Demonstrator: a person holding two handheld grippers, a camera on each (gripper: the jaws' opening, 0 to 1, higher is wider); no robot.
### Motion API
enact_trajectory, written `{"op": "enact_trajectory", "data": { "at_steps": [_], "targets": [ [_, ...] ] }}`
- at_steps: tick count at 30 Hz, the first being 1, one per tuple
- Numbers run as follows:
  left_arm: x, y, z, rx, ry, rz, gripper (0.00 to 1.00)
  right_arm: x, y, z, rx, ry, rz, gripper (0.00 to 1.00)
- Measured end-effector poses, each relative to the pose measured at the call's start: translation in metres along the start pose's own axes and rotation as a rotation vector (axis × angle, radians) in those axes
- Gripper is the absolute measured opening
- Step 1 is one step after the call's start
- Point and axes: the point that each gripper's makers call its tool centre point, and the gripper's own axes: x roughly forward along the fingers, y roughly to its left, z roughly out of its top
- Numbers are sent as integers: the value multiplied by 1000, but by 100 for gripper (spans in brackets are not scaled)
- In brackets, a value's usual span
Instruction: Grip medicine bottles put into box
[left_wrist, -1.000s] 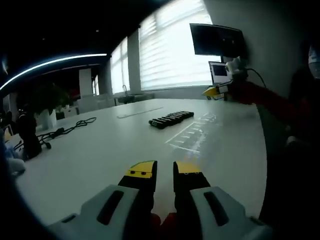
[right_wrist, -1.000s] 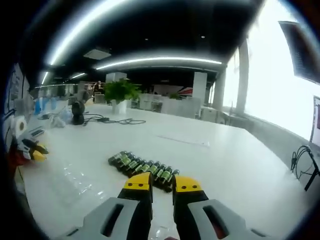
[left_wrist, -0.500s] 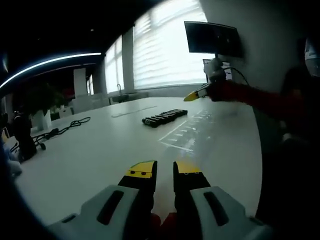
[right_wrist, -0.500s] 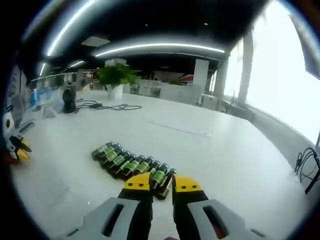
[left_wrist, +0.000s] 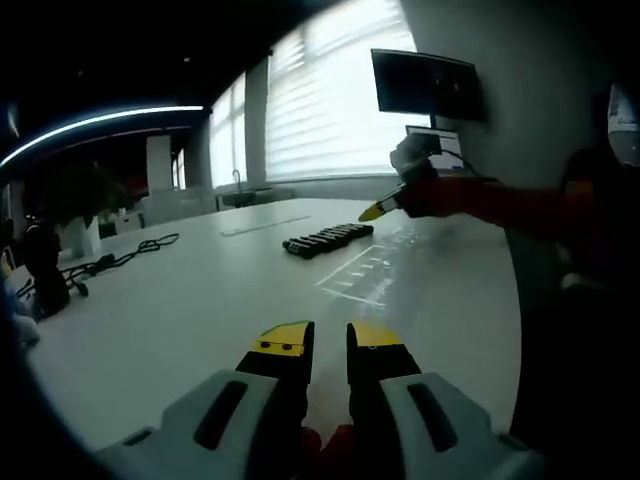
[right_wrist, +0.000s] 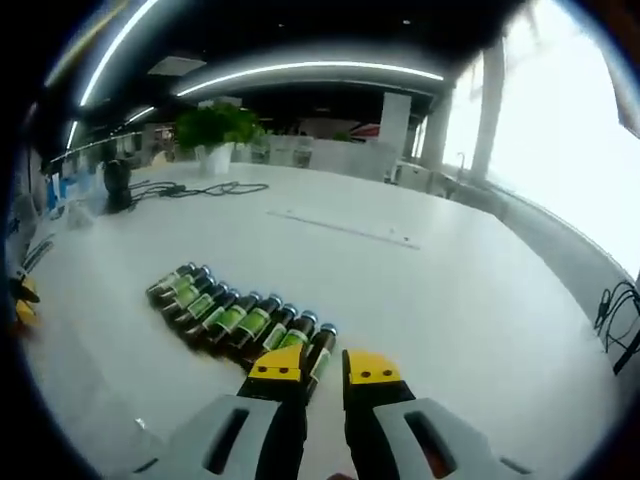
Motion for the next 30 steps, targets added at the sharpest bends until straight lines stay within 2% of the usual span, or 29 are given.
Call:
{"op": "enact_trajectory", "data": {
  "at_steps": [9, 16, 23, 30],
  "targets": [
    [1, -2, -1, 8, 7, -2, 7, 12, 0, -4, 37, 55, 2, 10],
    [1, -2, -1, 8, 7, -4, 7, 18, -1, -6, 38, 86, -11, 10],
    [1, -2, -2, 13, 13, 1, 7, 24, -4, -16, 32, 143, -15, 10],
    [2, -2, -2, 13, 13, -1, 7, 26, -9, -18, 77, 125, -18, 9]
  ]
}}
